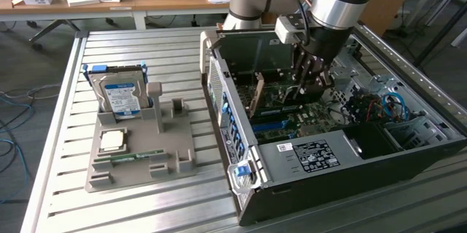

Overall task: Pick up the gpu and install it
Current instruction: 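Insert the gpu into the slot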

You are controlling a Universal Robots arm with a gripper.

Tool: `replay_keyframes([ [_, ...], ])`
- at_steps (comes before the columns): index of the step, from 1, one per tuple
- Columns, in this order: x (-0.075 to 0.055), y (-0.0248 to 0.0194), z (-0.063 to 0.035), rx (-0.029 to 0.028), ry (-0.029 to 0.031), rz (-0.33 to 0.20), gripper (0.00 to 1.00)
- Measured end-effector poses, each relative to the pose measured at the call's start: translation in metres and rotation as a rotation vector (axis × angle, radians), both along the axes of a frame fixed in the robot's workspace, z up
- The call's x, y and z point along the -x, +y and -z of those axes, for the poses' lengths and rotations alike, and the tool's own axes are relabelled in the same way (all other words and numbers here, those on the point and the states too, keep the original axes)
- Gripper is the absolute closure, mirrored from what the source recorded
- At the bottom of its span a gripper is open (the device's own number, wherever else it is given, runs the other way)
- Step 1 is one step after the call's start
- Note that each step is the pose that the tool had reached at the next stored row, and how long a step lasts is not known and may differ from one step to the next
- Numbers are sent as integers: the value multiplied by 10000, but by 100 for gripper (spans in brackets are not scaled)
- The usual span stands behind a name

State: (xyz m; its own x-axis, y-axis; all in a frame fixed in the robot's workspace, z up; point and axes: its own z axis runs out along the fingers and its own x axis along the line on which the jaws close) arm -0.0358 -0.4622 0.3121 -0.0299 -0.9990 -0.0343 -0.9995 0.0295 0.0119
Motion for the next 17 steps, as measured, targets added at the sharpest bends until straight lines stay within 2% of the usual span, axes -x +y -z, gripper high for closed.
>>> replay_keyframes([
  [5,26,1,9,-7,-2,0,74],
  [13,37,1,110,-4,-1,0,74],
  [17,43,1,115,-1,-1,3,74],
])
